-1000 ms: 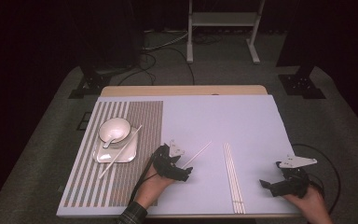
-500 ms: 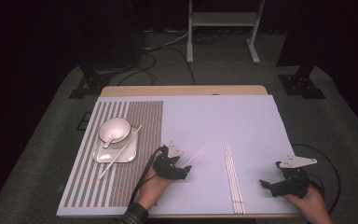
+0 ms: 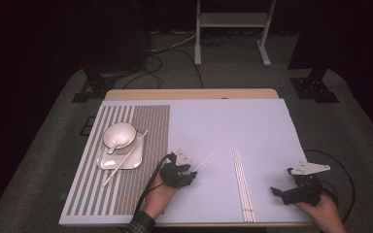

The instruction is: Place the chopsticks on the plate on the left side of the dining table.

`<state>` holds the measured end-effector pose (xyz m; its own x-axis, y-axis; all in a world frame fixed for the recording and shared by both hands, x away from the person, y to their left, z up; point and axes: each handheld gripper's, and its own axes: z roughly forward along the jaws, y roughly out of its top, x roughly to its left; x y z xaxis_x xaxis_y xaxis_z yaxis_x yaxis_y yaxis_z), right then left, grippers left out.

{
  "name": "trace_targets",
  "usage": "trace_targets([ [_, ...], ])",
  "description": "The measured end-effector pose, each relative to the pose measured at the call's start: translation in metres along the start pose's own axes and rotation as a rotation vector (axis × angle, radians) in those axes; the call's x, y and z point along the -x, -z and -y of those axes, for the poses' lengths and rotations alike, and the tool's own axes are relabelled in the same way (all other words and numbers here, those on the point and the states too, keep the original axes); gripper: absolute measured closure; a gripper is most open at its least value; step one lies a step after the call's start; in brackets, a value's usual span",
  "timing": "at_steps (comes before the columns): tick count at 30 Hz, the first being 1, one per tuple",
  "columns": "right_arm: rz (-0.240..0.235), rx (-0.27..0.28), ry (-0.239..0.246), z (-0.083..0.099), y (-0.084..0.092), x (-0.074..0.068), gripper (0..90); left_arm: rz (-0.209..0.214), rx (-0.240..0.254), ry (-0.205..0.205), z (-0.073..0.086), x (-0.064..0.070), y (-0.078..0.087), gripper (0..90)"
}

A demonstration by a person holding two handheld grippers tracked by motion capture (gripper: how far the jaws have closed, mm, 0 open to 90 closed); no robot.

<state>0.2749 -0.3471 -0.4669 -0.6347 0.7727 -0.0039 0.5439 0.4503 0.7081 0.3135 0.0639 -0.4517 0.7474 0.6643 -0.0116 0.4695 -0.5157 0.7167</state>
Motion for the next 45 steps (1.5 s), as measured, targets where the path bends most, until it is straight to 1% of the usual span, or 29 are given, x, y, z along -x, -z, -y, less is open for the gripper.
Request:
trace_targets([
  [11, 0.000, 0.000, 0.001, 0.0000, 0.0000, 0.0000, 0.0, 0.004, -0.010, -0.004, 0.0003, 0.0000, -0.0002, 71.3],
  [21, 0.000, 0.000, 0.001, 0.0000, 0.0000, 0.0000, 0.0, -0.009, -0.014, -0.017, 0.0006, 0.0017, -0.0006, 73.3],
  [25, 0.000, 0.000, 0.001, 0.0000, 0.0000, 0.0000, 0.0, -0.006, -0.004, -0.008, 0.0014, 0.0012, -0.0010, 73.8],
  [34, 0.000, 0.000, 0.000, 0.0000, 0.0000, 0.0000, 0.0, -0.012, -0.003, -0.011, 0.0015, 0.0009, -0.0010, 79.7],
  [39, 0.000, 0.000, 0.001, 0.0000, 0.0000, 0.0000, 0.0, -0.006, -0.008, -0.015, 0.0013, 0.0014, -0.0009, 83.1],
  [45, 0.001, 0.000, 0.001, 0.0000, 0.0000, 0.0000, 0.0, -0.007, -0.008, -0.017, 0.0014, 0.0014, -0.0008, 84.0],
])
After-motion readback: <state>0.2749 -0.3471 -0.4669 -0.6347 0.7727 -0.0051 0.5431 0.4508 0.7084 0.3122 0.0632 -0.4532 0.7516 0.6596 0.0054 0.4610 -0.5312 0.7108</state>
